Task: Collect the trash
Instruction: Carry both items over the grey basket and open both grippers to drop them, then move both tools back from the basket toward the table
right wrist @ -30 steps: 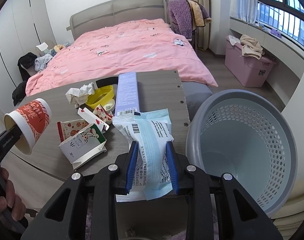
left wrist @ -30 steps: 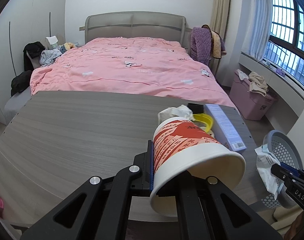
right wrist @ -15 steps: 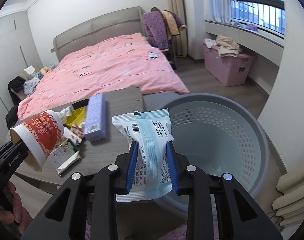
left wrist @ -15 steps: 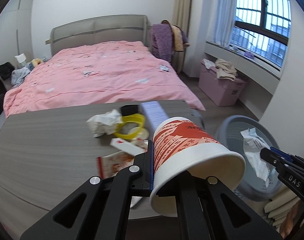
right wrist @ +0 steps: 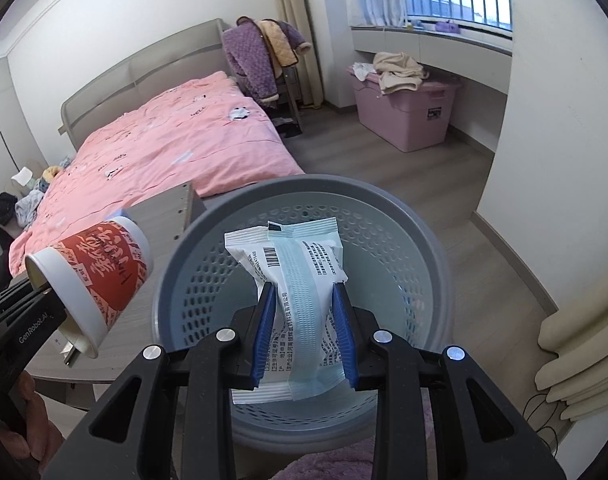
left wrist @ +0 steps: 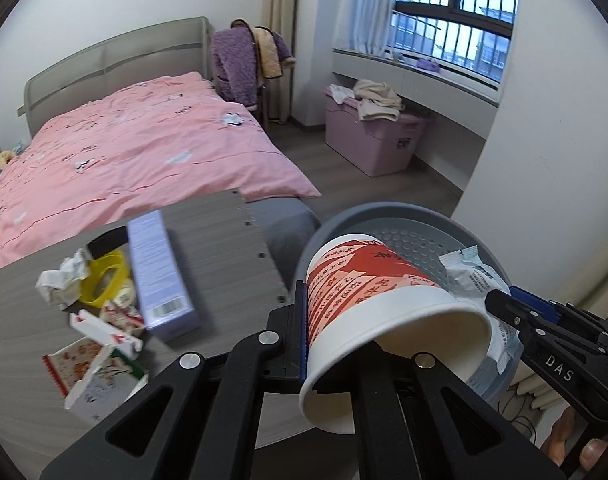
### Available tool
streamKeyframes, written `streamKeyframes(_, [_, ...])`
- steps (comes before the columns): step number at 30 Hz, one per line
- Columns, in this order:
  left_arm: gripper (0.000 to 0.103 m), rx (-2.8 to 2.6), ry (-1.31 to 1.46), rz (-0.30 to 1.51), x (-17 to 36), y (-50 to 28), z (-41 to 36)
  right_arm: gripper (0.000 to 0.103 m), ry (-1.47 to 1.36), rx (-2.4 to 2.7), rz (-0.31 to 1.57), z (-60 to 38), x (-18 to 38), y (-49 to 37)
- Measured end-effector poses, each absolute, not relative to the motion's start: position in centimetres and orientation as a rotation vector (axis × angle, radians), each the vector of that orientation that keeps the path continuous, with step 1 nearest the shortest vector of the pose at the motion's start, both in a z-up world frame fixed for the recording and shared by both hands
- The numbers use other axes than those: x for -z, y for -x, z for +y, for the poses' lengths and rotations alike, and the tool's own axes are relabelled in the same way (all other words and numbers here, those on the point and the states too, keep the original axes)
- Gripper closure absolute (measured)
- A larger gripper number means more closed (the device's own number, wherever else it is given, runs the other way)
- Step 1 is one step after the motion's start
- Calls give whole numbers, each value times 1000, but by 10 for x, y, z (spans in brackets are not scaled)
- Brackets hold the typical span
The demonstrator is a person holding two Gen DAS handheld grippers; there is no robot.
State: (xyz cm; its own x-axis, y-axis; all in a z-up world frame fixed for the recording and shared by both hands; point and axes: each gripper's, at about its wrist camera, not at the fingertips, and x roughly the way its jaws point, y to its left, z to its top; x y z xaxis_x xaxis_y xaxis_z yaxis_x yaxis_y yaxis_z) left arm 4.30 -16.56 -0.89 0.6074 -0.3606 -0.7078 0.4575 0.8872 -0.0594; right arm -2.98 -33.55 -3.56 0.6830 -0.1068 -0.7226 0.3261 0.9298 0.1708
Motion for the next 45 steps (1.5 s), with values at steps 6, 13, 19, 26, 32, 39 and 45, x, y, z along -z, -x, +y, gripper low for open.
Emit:
streamKeyframes(6, [101, 506, -170, 822, 20, -52, -197, 73, -323, 252, 802, -355, 46, 29])
streamKeyframes(13, [100, 524, -183, 854, 29, -61, -213, 72, -337, 248, 805, -366, 49, 28])
streamKeyframes(19, [52, 510, -191, 844, 29, -59, -214, 54, -341, 251, 790, -369, 48, 31])
streamKeyframes(26, [46, 494, -200, 822, 26, -53, -212, 45, -349, 259, 768, -372, 44, 35])
streamKeyframes(32, [44, 489, -198, 827, 26, -47, -210, 43, -358, 263, 765, -373, 45, 38])
streamKeyframes(39, [39, 478, -183, 818, 24, -41, -203, 41, -355, 261, 761, -372, 45, 41])
streamKeyframes(45, [38, 471, -174, 813, 23, -38, -199, 39, -351, 259, 761, -368, 46, 46])
